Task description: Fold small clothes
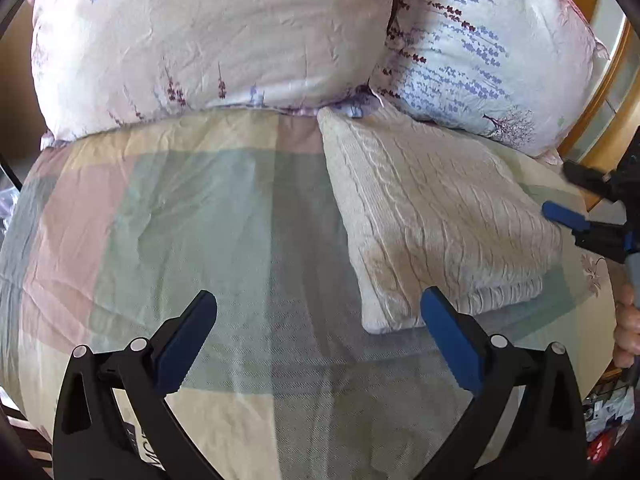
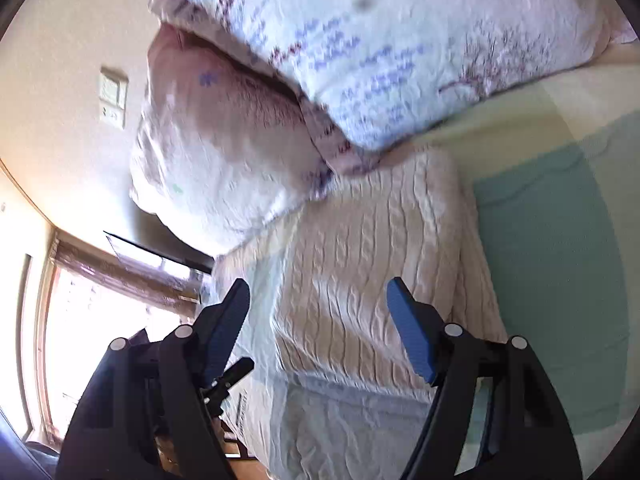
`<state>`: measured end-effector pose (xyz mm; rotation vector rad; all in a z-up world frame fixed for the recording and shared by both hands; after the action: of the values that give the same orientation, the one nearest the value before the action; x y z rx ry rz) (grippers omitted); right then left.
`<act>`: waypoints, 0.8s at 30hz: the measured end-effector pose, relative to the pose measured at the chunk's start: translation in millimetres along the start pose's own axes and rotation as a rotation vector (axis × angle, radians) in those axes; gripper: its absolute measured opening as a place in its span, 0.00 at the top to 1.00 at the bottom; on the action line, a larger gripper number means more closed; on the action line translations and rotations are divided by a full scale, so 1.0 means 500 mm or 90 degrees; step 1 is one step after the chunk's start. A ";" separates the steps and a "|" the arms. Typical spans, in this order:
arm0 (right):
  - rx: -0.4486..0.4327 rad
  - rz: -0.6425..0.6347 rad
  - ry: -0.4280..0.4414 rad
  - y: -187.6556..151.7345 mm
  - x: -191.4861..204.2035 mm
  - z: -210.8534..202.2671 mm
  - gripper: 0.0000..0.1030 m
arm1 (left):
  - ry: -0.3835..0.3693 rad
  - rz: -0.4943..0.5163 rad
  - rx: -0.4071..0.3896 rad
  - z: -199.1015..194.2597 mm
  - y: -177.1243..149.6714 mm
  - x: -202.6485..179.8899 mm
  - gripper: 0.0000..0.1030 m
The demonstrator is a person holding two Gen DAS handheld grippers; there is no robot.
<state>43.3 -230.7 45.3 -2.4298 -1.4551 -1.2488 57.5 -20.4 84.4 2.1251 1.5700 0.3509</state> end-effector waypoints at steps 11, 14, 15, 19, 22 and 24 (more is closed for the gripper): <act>-0.102 -0.083 -0.220 -0.107 -0.044 -0.087 0.06 | 0.008 -0.022 0.083 0.046 -0.055 -0.043 0.01; -0.055 -0.116 -0.324 -0.149 -0.077 -0.021 0.06 | 0.011 -0.023 0.117 0.076 -0.070 -0.055 0.01; -0.037 -0.122 -0.351 -0.161 -0.086 -0.005 0.06 | 0.014 -0.017 0.126 0.084 -0.074 -0.060 0.01; -0.008 -0.129 -0.378 -0.194 -0.096 0.040 0.02 | 0.056 0.014 0.133 0.101 -0.081 -0.076 0.01; -0.007 -0.156 -0.445 -0.206 -0.088 0.058 0.02 | 0.077 0.019 0.136 0.105 -0.083 -0.082 0.01; -0.013 -0.147 -0.455 -0.209 -0.089 0.060 0.02 | 0.079 0.010 0.138 0.105 -0.084 -0.082 0.01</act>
<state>-27.8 -192.0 -40.2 -2.9497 -1.9093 -0.3913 34.6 -60.7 20.9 2.3186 1.7323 0.3372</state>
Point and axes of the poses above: each gripper's, at about its wrist camera, not at the fingertips, and z roughly the way its jaws point, x to its left, y to its top, the point moved 3 cm from there along z, roughly the way its jaws point, and after that the axes turned 5 degrees about z, right-handed, at the moved point
